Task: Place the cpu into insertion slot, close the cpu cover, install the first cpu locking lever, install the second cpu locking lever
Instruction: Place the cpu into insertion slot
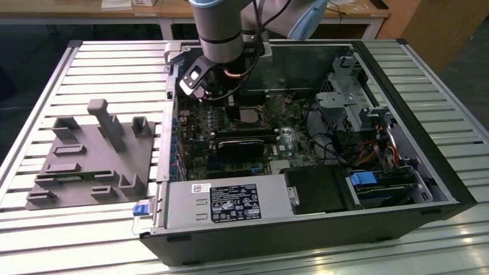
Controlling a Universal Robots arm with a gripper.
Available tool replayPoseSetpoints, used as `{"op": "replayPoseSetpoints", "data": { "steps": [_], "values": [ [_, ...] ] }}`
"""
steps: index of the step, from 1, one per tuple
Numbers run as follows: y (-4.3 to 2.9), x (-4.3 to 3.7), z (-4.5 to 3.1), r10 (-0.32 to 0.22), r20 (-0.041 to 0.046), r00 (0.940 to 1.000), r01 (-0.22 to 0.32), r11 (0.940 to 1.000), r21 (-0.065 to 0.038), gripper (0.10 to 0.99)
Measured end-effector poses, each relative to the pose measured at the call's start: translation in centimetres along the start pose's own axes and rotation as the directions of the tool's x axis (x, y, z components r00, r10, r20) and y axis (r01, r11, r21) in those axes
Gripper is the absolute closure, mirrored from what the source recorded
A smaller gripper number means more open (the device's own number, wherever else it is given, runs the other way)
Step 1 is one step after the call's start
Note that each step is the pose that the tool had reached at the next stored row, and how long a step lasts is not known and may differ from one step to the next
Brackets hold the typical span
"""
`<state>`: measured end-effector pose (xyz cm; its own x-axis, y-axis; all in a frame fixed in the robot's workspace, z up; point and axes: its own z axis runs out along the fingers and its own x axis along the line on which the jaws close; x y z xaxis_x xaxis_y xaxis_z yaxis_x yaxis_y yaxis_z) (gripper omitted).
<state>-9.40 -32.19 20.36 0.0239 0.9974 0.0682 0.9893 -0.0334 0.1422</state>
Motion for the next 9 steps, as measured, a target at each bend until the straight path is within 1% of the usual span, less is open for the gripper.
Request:
{"op": "replayPoseSetpoints", "data": {
  "steps": [9],
  "values": [
    [0.08,0.05,-0.65,0.0,-0.0001,1.0,0.0,1.0,-0.005,0.478]
  ]
}}
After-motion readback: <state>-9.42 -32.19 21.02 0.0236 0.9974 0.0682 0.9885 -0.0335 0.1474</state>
